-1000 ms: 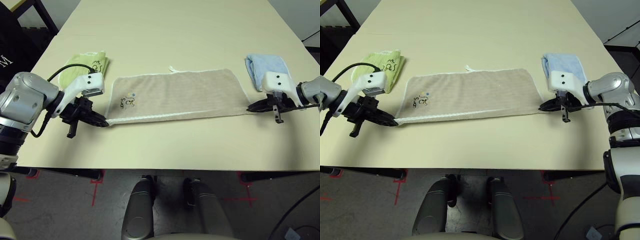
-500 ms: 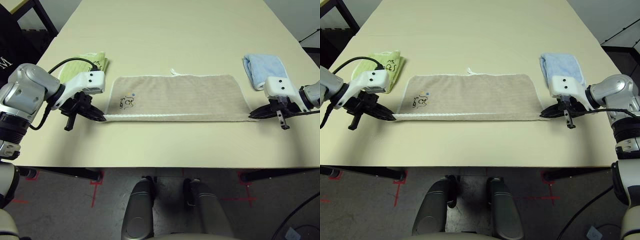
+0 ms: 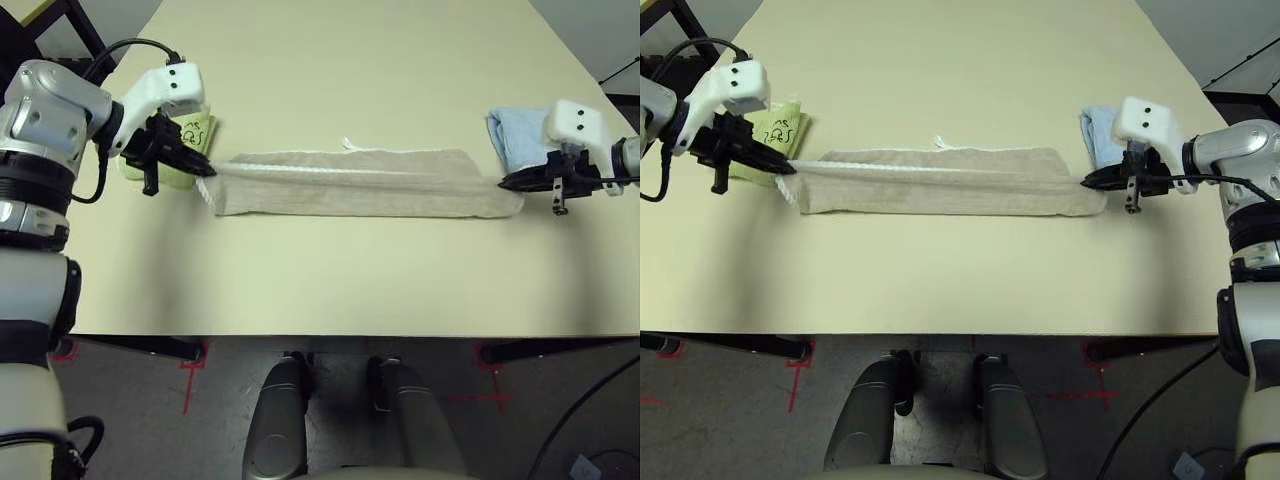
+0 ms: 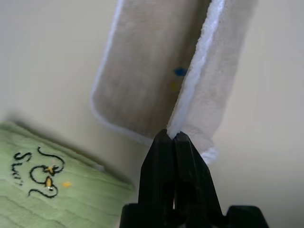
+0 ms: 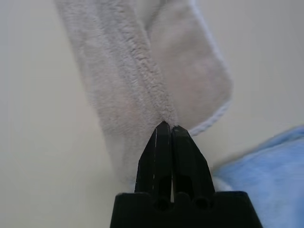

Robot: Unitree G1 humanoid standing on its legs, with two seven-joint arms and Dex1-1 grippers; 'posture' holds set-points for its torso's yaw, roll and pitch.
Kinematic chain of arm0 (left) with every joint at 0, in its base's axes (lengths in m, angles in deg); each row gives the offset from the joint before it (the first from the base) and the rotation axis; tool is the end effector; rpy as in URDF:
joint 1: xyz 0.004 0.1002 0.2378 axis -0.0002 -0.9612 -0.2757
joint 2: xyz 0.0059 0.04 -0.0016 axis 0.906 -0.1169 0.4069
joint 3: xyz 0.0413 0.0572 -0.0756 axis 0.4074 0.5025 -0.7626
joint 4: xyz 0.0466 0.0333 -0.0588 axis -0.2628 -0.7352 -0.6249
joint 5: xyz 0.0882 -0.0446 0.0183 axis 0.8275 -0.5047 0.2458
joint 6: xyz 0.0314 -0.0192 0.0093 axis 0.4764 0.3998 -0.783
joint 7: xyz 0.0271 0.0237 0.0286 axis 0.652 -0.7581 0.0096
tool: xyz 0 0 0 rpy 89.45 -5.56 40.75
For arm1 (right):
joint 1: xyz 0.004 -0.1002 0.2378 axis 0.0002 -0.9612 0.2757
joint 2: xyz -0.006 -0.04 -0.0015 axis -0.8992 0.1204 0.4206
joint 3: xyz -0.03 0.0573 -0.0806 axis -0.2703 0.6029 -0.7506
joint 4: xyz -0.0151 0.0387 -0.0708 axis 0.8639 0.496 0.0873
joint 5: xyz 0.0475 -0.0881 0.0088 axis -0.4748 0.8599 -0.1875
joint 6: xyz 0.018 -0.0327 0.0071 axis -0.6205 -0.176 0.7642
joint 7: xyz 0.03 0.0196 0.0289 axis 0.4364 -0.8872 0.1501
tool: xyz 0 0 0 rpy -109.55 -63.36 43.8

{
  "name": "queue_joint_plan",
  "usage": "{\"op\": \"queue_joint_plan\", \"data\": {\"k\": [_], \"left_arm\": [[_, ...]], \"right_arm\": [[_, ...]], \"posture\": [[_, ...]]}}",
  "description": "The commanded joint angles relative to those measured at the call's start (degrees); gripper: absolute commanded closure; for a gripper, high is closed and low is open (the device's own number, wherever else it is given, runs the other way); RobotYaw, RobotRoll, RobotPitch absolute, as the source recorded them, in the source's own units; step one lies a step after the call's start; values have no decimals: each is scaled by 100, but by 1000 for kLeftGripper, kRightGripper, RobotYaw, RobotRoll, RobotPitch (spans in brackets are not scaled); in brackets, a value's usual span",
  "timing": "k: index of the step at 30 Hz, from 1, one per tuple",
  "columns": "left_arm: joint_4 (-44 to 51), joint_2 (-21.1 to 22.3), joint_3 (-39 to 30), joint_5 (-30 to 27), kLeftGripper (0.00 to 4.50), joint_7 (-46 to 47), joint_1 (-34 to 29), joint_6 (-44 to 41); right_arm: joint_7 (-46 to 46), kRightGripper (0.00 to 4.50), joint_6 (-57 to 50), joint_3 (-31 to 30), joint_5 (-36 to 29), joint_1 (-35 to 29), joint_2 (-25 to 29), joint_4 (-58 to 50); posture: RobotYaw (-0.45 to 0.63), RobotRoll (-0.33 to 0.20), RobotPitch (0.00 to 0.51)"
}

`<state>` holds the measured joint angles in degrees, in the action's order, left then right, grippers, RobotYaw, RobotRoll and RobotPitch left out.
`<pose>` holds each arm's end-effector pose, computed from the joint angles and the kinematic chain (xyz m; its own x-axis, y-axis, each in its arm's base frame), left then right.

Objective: Fold the towel and set it aside.

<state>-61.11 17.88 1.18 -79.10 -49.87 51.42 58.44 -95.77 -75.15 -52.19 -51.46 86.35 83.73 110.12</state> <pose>0.3383 0.2856 0.3115 0.5098 -0.4366 -0.7413 0.8552 0.3509 0.3815 0.3264 -0.3159 0.2412 0.6542 0.5382 -0.5314 -0.7534 0.4014 -0.5209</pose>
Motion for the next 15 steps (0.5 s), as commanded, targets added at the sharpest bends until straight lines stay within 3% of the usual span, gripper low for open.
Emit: {"op": "queue_joint_plan", "data": {"k": [1,15], "left_arm": [[-578,-11,-118,394,4480,511,131,71],[-1433,-644,-459,681,4480,1726,267,262]], "right_arm": [[698,4500,5,-59,383,27,22,336],[2320,4500,-17,-226,986,123,-583,640]], "posture": [[101,0,207],[96,0,197]]}}
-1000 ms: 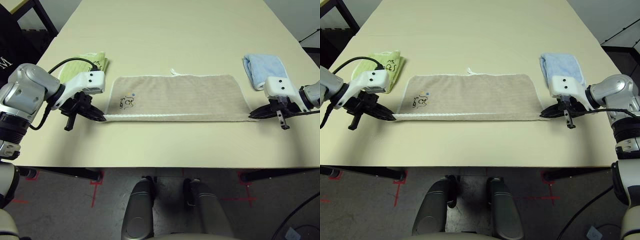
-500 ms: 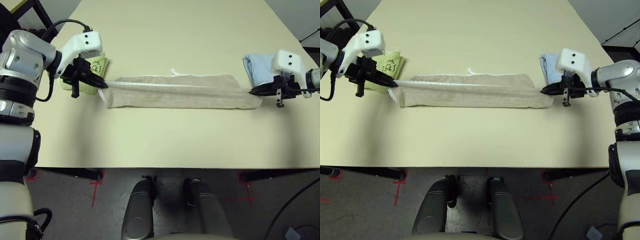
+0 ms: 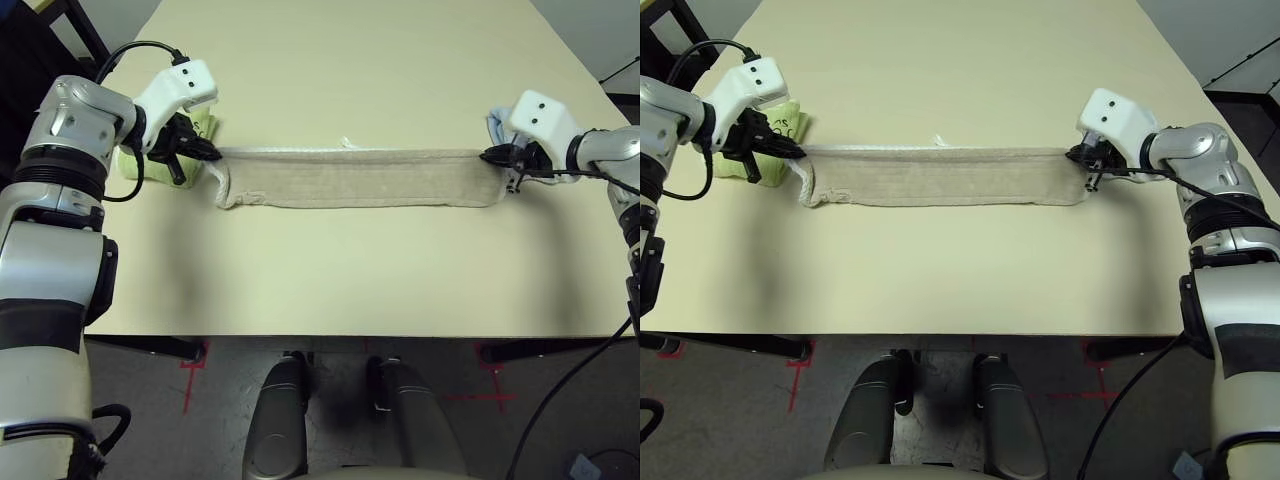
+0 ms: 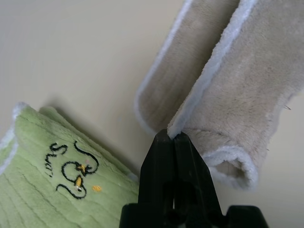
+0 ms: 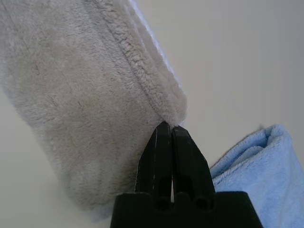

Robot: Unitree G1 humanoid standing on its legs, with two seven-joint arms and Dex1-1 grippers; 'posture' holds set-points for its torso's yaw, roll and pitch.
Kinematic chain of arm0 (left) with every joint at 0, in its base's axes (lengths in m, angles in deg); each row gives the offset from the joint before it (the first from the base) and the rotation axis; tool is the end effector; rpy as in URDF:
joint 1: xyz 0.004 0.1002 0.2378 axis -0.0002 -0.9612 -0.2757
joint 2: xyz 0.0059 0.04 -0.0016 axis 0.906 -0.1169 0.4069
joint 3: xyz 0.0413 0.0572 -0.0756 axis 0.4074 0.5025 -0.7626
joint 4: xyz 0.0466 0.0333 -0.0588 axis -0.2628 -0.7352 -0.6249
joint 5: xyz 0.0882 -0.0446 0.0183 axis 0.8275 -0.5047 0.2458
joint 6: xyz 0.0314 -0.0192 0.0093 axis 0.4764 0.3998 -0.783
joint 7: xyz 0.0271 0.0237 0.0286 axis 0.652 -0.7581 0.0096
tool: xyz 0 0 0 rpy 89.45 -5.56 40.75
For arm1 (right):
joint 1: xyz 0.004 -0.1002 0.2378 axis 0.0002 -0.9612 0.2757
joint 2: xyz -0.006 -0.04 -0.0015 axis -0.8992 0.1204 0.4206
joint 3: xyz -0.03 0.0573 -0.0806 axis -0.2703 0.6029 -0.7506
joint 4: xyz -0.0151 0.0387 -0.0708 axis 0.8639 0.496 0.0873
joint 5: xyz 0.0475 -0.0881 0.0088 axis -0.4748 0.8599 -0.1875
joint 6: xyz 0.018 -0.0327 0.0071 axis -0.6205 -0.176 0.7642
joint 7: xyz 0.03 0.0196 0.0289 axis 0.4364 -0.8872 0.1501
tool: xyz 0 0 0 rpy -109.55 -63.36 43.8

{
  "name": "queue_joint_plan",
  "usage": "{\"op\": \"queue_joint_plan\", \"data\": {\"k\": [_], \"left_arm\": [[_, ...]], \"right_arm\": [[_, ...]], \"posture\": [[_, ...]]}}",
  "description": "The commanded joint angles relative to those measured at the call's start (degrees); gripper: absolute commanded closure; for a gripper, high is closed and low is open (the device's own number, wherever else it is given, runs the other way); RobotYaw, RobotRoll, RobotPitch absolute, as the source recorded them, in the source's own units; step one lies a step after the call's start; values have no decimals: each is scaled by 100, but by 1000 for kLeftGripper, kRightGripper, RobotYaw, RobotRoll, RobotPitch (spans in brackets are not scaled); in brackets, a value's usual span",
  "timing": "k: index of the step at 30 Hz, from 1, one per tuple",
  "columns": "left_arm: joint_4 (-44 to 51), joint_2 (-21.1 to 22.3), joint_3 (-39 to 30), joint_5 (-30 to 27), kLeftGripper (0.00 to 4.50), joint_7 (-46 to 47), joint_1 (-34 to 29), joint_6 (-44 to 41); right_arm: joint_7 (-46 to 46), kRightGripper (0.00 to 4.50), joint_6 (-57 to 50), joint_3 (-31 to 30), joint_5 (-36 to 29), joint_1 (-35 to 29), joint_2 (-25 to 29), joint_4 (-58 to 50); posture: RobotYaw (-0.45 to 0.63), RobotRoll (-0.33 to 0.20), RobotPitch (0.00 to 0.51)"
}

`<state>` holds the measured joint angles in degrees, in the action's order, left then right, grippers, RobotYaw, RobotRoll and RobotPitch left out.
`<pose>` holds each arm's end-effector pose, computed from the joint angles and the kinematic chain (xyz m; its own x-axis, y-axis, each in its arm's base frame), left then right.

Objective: Fold the towel and set it aside.

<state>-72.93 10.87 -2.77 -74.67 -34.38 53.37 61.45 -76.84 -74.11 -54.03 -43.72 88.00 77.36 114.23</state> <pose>0.3534 0.2762 0.2881 0.6693 -0.3678 -0.6456 0.7290 0.4930 0.4749 0.3433 -0.2870 0.2203 0.7997 0.3988 -0.4488 -0.5983 0.4674 -0.6508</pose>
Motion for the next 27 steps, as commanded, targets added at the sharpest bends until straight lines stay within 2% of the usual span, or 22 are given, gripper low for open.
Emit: {"op": "queue_joint_plan", "data": {"k": [1,9,18,19,22,27], "left_arm": [[-279,38,-71,254,4480,197,68,-33],[-365,-55,-132,341,4480,242,-19,-40],[-415,-141,-212,362,4480,401,-114,54],[-413,-166,-265,324,4037,447,-131,85],[-414,-204,-410,262,3110,598,-168,131],[-371,-91,-573,263,1263,718,-116,269]], "right_arm": [[567,4500,-118,-34,235,-30,2,258],[1138,4500,-88,-26,360,-41,-258,419],[1209,4500,-38,-24,389,11,-334,405],[1235,4500,-31,-25,407,20,-328,400],[1292,3736,21,-16,453,57,-274,379],[1330,1964,190,97,404,103,-147,294]], "posture": [[94,0,197],[99,0,199],[97,0,200],[97,0,200],[96,0,200],[90,0,197]]}}
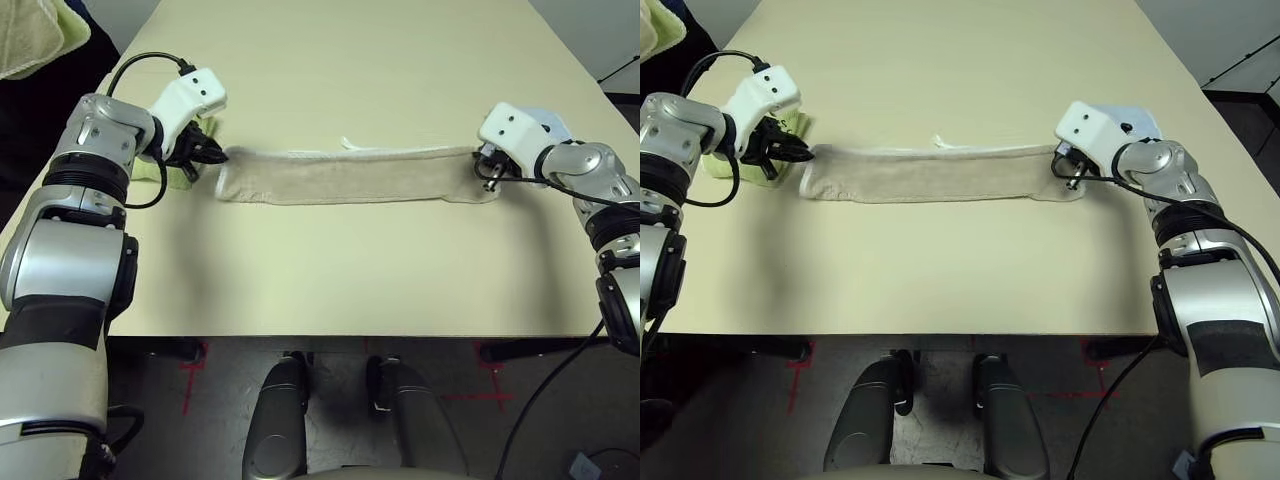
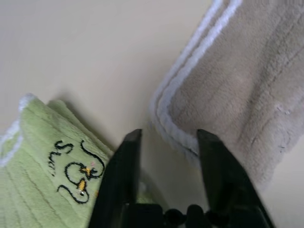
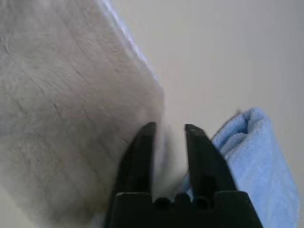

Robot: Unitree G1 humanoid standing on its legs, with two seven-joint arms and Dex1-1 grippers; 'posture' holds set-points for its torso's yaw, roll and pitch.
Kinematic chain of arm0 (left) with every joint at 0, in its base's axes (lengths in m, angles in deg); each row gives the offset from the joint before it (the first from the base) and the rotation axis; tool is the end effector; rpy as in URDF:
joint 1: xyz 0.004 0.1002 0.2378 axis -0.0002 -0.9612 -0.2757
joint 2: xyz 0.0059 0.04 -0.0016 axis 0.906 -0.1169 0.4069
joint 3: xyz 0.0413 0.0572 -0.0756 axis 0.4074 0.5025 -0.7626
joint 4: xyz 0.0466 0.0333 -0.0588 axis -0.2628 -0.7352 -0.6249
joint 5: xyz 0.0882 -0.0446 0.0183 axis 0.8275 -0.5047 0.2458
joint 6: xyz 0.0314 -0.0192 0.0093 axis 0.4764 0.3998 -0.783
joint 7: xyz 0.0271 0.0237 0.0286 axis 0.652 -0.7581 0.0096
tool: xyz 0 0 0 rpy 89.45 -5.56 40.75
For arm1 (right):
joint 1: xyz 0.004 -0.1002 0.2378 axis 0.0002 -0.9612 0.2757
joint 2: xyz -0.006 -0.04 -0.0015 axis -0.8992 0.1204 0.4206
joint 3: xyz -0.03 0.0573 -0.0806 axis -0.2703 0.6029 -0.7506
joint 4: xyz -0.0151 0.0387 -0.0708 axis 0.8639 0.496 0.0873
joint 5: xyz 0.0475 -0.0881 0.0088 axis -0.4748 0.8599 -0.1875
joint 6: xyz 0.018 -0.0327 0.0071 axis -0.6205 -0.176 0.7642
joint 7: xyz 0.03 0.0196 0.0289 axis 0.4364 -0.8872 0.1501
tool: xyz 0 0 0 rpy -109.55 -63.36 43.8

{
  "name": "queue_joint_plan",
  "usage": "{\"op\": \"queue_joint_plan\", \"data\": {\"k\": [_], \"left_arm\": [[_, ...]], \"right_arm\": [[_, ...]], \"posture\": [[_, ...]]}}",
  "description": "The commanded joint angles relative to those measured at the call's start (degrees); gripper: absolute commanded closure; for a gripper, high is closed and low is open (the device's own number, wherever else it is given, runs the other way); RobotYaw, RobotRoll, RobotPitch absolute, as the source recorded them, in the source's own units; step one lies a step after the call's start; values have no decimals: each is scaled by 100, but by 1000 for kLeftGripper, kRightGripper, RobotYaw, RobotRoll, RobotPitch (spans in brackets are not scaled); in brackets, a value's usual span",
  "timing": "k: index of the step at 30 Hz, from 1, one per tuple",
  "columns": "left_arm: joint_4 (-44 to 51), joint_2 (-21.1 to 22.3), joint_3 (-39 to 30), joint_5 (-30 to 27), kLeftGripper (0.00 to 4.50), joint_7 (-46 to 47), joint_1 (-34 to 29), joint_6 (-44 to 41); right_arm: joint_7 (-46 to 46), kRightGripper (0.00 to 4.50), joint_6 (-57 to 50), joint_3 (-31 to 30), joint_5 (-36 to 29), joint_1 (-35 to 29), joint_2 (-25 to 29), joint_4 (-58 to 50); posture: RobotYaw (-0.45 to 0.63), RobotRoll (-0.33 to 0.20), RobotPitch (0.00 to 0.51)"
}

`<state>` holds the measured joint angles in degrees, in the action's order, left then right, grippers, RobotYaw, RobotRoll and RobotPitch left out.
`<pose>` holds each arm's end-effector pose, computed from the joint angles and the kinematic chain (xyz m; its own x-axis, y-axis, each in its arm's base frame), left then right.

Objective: Fold the towel and set it aside.

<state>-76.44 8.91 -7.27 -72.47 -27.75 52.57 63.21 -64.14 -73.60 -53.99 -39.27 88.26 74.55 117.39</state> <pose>0.3557 0.2772 0.2749 0.7361 -0.3383 -0.5862 0.6585 0.5584 0.5046 0.3483 -0.2773 0.2062 0.8865 0.2845 -0.3650 -0.4623 0.5104 -0.7251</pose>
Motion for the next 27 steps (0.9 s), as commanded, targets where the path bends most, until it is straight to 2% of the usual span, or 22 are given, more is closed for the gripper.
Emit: {"op": "queue_joint_plan", "data": {"k": [1,3,5,7,9,11,14,16,19,21,27], "left_arm": [[-6,133,-166,23,811,24,-5,75],[90,254,-221,5,66,-167,45,69],[249,353,-347,-111,0,-469,90,-18],[475,381,-591,-380,0,-849,87,-117],[962,332,-1040,-1022,0,-1604,-47,-410],[1510,296,-1359,-1558,0,-2170,-244,-1127],[2718,159,-1769,-2308,0,-2514,-1123,-1462],[3269,10,-1973,-2638,0,-2448,-1583,-1548],[3693,-175,-2066,-2804,0,-2284,-2082,-1228],[3776,-275,-2020,-2772,0,-2265,-2384,-704],[3505,-431,-1904,-2687,0,-2252,-2819,290]], "right_arm": [[80,1515,196,158,-98,91,139,-44],[45,770,552,414,-389,133,107,-110],[-60,14,796,803,-846,193,35,-154],[-384,14,842,1157,-1307,229,-30,-193],[-1176,14,599,1499,-1904,169,-108,-358],[-1896,14,-68,1794,-2473,53,-179,-626],[-2571,14,-1063,2020,-3086,-329,-268,-1256],[-2605,14,-1322,2043,-3211,-552,-331,-1561],[-2374,14,-1547,2088,-3277,-720,-464,-1736],[-2204,14,-1683,2106,-3281,-782,-529,-1783],[-1752,14,-2395,2269,-3511,-919,-675,-2035]], "posture": [[88,0,197],[84,0,195],[84,0,194],[85,0,192],[85,0,190],[86,0,189],[81,0,192],[79,0,195],[75,0,200],[75,0,202],[74,0,206]]}}
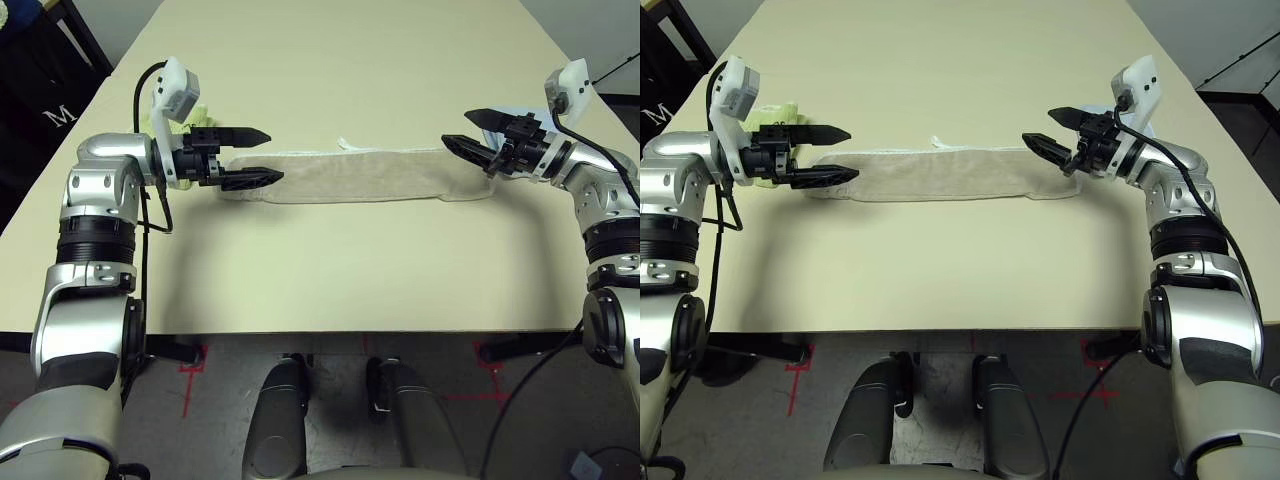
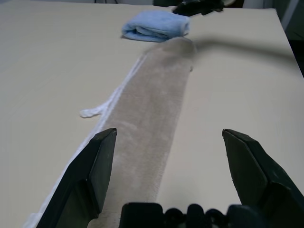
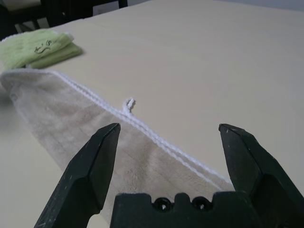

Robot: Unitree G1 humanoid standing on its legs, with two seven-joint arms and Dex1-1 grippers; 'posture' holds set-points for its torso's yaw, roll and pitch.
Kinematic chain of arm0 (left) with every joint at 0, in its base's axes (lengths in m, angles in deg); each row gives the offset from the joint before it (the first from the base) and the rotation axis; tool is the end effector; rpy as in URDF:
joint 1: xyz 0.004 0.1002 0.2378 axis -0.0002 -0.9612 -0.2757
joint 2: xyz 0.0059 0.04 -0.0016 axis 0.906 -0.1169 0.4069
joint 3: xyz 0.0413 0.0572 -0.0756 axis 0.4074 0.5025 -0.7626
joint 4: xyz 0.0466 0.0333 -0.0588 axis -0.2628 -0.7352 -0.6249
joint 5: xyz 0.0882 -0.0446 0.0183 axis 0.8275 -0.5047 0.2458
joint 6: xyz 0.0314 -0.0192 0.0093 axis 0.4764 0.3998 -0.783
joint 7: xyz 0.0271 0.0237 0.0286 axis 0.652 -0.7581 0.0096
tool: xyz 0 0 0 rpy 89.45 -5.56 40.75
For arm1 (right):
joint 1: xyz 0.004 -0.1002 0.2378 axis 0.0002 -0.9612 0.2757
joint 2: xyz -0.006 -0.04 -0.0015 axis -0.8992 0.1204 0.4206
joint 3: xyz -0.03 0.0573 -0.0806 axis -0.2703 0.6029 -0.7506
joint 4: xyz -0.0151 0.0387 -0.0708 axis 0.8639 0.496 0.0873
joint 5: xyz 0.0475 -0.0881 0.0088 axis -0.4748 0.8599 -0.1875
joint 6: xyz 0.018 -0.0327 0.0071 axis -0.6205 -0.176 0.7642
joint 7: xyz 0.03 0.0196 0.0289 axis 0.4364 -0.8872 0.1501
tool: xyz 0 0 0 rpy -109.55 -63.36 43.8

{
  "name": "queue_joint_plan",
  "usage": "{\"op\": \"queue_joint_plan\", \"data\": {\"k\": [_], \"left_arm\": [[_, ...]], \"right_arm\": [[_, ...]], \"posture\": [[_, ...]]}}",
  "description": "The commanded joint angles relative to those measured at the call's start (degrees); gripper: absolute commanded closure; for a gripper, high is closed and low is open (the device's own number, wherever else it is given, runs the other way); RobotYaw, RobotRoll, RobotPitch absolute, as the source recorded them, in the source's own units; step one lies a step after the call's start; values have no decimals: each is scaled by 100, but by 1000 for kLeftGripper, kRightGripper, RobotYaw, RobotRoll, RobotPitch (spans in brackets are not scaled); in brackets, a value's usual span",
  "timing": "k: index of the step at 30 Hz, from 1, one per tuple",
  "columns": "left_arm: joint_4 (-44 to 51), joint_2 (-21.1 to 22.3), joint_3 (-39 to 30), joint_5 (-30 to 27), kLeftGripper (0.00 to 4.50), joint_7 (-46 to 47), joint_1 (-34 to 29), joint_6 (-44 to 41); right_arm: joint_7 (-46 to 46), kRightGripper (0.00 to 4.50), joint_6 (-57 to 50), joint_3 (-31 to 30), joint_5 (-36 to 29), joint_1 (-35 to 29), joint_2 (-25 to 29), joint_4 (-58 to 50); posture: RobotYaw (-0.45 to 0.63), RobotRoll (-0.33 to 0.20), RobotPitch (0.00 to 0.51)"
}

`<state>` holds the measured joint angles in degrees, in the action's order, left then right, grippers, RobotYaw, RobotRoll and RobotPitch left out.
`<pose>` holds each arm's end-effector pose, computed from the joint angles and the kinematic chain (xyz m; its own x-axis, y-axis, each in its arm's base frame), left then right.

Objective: Fold the towel and set it aside.

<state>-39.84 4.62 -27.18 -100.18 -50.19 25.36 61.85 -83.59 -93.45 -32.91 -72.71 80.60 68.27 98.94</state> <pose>0.3277 0.2677 0.2233 0.3450 -0.9211 -0.1802 0.9109 0.2822 0.3011 0.3397 -0.2750 0.2034 0.7332 0.6771 0.0626 -0.6694 0.7349 -0.1085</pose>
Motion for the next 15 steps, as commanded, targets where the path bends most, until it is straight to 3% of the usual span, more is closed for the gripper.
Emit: {"op": "queue_joint_plan", "data": {"k": [1,10,15], "left_arm": [[-254,6,120,122,0,-15,-108,529],[-1229,151,420,565,0,60,203,1090],[-2112,140,477,785,0,55,679,1558]], "right_arm": [[263,14,-600,183,-223,-194,-49,-274],[1053,14,-4052,869,-1378,-1201,404,-2285],[1610,14,-5247,1394,-1873,-1657,532,-2896]], "posture": [[74,0,206],[42,0,205],[28,0,207]]}}
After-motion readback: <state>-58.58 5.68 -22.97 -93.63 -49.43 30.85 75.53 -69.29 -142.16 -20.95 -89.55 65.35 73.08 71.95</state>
